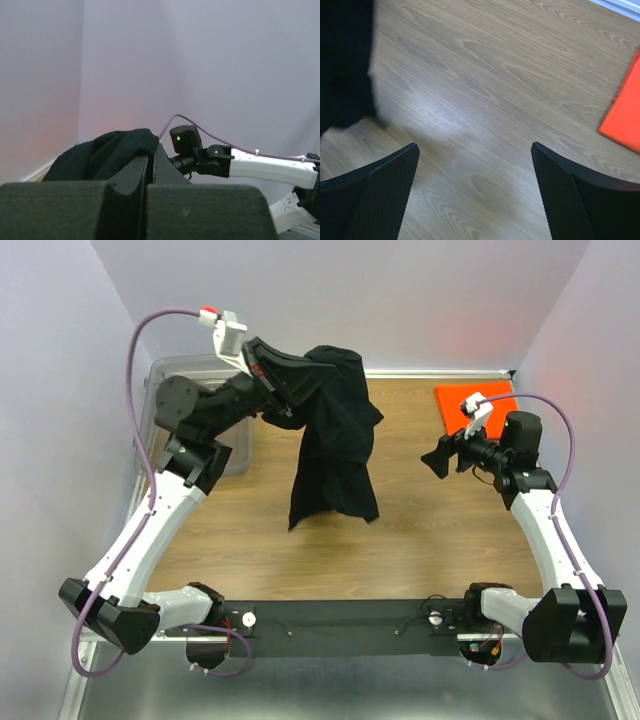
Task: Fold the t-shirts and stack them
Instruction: Move the tshirt to the center of the board
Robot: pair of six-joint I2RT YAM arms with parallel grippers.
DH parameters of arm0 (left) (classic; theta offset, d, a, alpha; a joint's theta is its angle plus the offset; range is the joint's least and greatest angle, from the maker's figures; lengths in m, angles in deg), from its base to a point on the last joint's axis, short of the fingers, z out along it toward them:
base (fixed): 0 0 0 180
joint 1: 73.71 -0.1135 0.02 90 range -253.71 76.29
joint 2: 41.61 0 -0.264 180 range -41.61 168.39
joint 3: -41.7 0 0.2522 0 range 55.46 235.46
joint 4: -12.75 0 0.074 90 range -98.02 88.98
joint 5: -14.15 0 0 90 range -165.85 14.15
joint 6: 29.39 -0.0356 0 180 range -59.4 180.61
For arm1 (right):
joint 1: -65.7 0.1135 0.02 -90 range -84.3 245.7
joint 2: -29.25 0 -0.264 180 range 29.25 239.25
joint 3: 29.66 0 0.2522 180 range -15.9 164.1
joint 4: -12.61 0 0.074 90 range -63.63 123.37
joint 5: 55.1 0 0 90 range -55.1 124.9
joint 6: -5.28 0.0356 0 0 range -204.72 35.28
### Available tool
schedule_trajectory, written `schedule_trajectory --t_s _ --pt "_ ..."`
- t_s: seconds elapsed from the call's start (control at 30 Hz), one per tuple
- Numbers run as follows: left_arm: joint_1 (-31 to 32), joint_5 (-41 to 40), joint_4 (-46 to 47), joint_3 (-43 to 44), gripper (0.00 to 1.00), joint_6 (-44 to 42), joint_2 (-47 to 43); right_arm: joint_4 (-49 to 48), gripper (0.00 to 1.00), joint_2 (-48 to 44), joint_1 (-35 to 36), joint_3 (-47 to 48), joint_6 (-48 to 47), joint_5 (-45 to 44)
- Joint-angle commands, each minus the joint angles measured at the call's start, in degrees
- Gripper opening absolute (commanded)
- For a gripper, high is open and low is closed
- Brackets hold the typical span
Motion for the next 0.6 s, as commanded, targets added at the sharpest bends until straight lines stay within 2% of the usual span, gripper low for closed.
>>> schedule_trajectory --t_s 0.0,0.2,0.57 --pt "3.07 -3.07 2.38 -4.63 0.00 -3.59 0.18 0.75 1.00 0.22 0.06 -0.60 -1.18 -1.68" --pt "4.66 -5.88 1.94 -13.60 0.00 -6.40 2.90 0.75 1.00 0.04 -0.02 -0.77 -1.62 -2.03" --pt "5.89 -8.52 -0.61 -13.09 0.00 -10.80 5.98 0.75 1.00 0.57 0.06 -0.95 -2.06 -1.59"
